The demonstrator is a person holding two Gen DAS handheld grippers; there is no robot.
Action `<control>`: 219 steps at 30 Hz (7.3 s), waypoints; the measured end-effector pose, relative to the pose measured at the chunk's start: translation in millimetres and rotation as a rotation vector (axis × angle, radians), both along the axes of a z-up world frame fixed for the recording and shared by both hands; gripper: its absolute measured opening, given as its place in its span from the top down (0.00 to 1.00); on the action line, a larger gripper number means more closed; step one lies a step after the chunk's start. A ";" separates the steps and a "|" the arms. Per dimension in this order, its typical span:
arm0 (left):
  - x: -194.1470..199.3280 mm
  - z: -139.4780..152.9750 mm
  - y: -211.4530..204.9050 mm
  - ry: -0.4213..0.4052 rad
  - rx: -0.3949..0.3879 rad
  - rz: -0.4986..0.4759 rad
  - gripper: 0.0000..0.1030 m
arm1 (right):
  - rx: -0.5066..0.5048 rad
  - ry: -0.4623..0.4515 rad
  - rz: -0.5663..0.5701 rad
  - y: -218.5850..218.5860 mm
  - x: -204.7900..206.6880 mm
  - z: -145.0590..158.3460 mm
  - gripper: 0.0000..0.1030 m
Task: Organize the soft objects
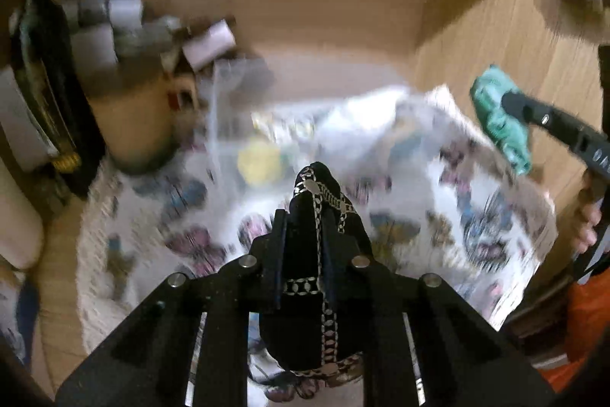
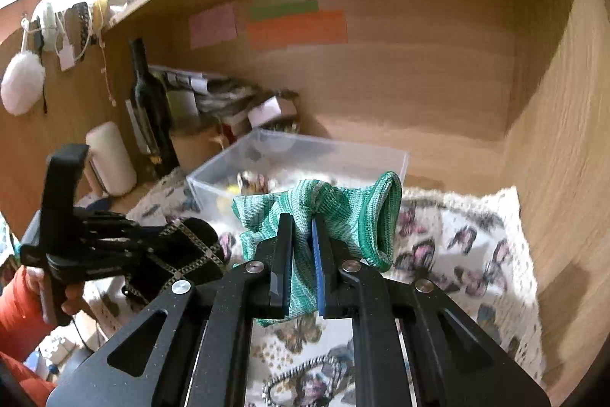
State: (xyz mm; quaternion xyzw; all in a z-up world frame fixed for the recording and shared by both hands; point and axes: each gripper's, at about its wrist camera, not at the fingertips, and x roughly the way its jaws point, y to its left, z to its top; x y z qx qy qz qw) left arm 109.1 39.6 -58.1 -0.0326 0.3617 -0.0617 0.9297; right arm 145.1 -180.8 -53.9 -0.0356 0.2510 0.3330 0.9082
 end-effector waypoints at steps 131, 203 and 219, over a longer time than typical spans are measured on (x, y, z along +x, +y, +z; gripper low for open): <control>-0.8 11.3 -28.3 -0.117 -0.052 0.034 0.59 | -0.234 0.165 -0.095 -26.9 6.0 -71.5 0.76; -24.4 90.6 -26.9 -0.406 0.040 0.085 0.20 | 0.014 -0.173 -0.059 -1.6 0.5 55.4 0.37; -89.4 102.3 -23.8 -0.504 0.041 0.141 0.00 | 0.112 -0.263 -0.067 -10.6 -51.3 71.8 0.04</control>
